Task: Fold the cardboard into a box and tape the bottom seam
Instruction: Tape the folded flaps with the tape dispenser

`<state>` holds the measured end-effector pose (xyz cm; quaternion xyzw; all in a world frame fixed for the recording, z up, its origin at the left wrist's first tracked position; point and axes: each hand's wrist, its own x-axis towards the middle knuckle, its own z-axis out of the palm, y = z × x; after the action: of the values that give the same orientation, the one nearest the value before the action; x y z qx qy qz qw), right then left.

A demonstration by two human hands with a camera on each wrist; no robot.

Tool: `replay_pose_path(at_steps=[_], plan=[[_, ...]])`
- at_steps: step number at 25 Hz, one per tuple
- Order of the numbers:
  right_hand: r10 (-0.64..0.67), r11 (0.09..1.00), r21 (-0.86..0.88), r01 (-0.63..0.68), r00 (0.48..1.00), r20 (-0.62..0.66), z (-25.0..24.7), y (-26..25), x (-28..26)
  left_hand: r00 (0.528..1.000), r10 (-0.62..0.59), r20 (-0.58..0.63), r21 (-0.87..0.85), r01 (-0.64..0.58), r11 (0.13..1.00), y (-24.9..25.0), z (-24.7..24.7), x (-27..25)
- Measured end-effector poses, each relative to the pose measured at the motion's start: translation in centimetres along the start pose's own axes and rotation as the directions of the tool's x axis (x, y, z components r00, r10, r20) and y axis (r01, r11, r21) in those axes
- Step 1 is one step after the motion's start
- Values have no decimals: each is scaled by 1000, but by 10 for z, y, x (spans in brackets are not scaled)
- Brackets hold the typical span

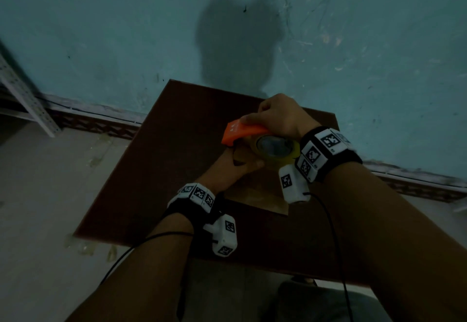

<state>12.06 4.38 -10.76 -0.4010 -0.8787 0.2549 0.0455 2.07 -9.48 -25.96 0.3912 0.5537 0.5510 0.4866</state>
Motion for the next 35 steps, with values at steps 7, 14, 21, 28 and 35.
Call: replay_pose_path(at_steps=[7, 14, 21, 28, 35], plan=[[2, 1000, -24, -1, 999, 32, -2, -2, -1, 991, 134, -26, 127, -129, 983, 0, 3, 6], [-5, 996, -89, 18, 989, 146, -13, -1, -4, 982, 151, -112, 165, -132, 977, -6, 6, 8], [-34, 979, -191, 68, 984, 177, -20, 5, -6, 976, 208, -61, 204, -192, 960, -13, -2, 15], [40, 964, -267, 17, 977, 208, -60, 38, -18, 977, 199, -73, 357, -161, 920, -15, -3, 19], [81, 991, -120, -61, 982, 169, -71, 80, -39, 982, 172, -82, 366, -131, 921, -13, -2, 17]])
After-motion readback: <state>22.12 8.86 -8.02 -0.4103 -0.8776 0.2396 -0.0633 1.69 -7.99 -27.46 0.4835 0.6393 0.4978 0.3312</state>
